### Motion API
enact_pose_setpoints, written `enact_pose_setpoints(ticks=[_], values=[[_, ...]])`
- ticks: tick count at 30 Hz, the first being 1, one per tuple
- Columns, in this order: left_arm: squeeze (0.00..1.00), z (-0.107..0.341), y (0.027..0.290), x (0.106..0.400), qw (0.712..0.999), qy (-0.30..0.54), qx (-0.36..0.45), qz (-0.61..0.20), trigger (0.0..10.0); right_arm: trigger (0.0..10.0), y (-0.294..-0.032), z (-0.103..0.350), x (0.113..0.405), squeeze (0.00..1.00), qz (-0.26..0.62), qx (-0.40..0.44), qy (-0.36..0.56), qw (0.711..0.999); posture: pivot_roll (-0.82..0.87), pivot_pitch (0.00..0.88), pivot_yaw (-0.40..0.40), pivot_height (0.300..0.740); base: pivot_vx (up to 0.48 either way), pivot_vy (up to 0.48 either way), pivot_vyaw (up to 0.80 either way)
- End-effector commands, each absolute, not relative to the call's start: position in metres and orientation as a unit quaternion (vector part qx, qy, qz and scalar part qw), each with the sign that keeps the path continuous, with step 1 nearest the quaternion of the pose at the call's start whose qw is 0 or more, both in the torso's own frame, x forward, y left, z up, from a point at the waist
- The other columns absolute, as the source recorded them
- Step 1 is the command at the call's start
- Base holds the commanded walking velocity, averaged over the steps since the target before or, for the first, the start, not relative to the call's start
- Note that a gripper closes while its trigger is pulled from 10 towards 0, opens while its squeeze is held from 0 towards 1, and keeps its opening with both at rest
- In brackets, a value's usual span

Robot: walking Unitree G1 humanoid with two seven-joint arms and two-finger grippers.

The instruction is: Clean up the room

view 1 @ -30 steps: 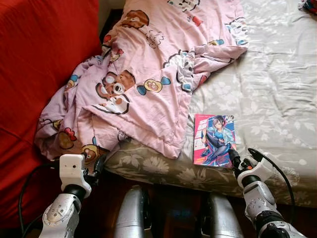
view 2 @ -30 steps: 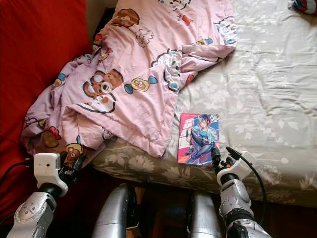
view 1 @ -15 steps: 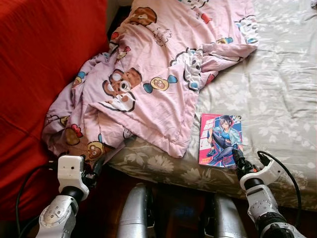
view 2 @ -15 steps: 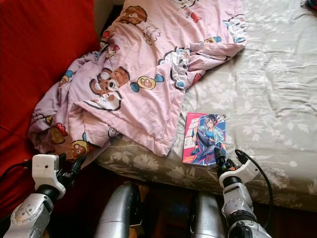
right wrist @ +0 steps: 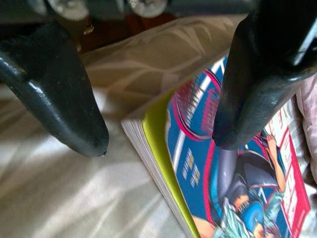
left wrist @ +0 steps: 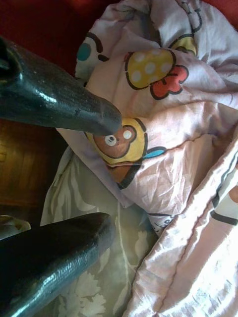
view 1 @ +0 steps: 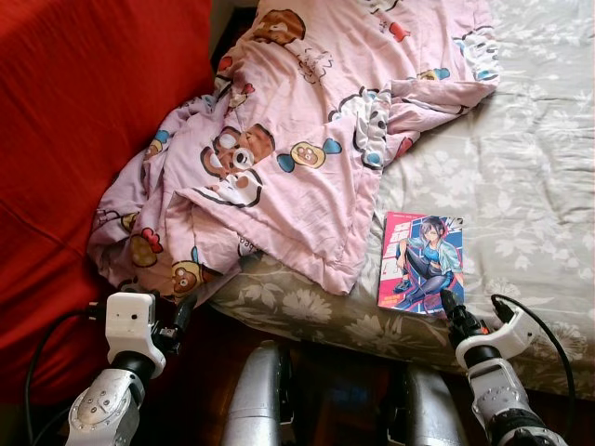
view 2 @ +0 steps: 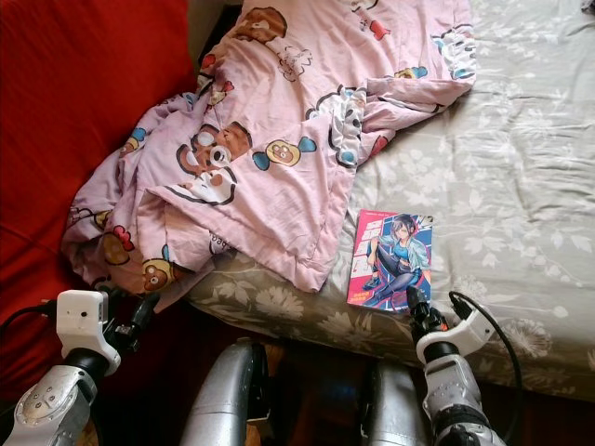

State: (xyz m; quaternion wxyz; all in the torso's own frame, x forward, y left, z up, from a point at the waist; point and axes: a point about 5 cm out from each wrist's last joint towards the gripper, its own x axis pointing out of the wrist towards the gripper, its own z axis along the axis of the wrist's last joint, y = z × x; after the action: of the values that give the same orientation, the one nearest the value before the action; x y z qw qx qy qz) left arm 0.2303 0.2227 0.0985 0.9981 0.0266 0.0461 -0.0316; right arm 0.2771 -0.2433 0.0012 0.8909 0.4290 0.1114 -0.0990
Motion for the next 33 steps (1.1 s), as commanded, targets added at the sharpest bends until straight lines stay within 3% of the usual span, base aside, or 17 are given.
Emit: enact_pose_setpoints(ticks=[1,15,21,33], values=[[0.00,0.094,0.227,0.223,0.997,0.063,0.024,-0.028,10.0,10.0,-0.237,-0.014,0.263,0.00,-0.107,0.443,0.140,0.879,0.19,0.332,0.158,0.621,0.000,0.000,0.00],[0.00,0.097,0.228,0.219,0.997,0.068,0.028,-0.025,10.0,10.0,-0.227,-0.010,0.270,0.00,-0.086,0.453,0.133,0.877,0.21,0.344,0.160,0.621,0.000,0.000,0.00],[0.00,0.096,0.229,0.222,0.997,0.067,0.028,-0.022,10.0,10.0,-0.233,-0.004,0.273,0.00,-0.097,0.454,0.091,0.881,0.19,0.329,0.152,0.621,0.000,0.000,0.00],[0.00,0.096,0.229,0.222,0.997,0.067,0.028,-0.022,10.0,10.0,-0.233,-0.004,0.273,0.00,-0.097,0.454,0.091,0.881,0.19,0.329,0.152,0.621,0.000,0.000,0.00]])
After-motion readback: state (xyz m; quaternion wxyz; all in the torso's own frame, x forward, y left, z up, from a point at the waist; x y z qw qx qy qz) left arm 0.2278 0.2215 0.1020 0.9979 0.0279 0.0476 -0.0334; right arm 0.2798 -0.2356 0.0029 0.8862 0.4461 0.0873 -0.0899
